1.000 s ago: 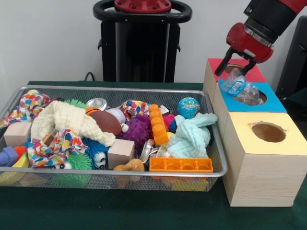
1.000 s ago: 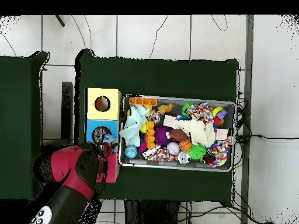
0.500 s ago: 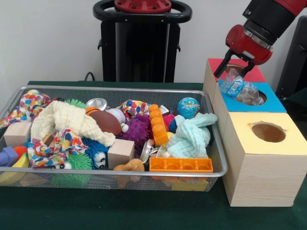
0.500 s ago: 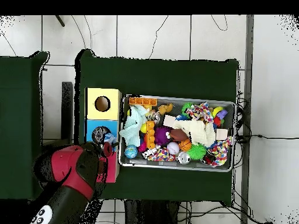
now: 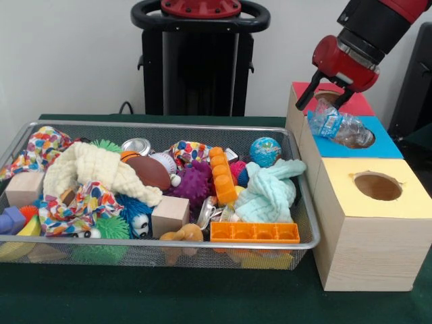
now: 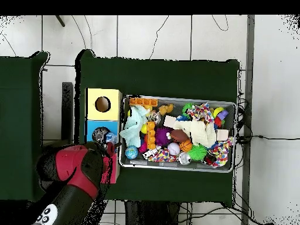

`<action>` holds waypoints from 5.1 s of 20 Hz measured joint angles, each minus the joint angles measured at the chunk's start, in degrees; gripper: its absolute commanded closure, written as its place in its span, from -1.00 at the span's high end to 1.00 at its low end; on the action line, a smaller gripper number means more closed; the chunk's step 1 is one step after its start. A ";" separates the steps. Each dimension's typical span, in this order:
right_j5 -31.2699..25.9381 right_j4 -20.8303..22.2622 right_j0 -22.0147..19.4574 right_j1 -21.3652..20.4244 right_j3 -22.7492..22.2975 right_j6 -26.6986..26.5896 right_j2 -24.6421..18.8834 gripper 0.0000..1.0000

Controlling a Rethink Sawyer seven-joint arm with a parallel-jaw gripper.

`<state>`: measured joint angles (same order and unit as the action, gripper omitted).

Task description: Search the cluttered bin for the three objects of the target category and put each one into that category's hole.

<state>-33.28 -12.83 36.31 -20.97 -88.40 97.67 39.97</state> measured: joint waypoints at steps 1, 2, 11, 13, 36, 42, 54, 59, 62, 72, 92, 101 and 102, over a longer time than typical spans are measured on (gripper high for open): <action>0.00 0.00 -0.28 -0.04 -0.02 0.00 -0.04 1.00; 0.00 0.00 -1.01 -0.08 -0.08 0.00 -0.07 1.00; -2.24 0.02 -3.11 -1.26 -0.32 0.00 -0.07 1.00; -3.76 0.02 -3.07 -1.82 -0.32 0.00 -0.07 1.00; -7.64 4.84 -3.69 -8.07 -1.81 0.00 -0.23 1.00; -8.29 9.16 -6.30 -10.94 -3.02 0.00 -0.22 1.00; -8.03 12.85 -25.99 -24.04 -10.79 -1.50 -10.81 1.00; -7.97 12.52 -41.34 -31.15 -15.80 -7.58 -21.56 1.00; -7.78 12.53 -46.76 -33.31 -17.51 -11.38 -26.12 1.00; -7.86 14.67 -45.79 -40.86 -20.01 -14.30 -31.50 1.00; -8.56 14.73 -34.86 -56.53 -23.91 -14.30 -31.53 1.00; -4.06 15.34 -39.93 -51.36 -23.90 -14.30 -33.03 1.00; -1.94 15.53 -41.69 -49.31 -23.90 -14.30 -33.72 1.00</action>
<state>-35.22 2.70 -5.38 -70.28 -112.29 83.37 6.25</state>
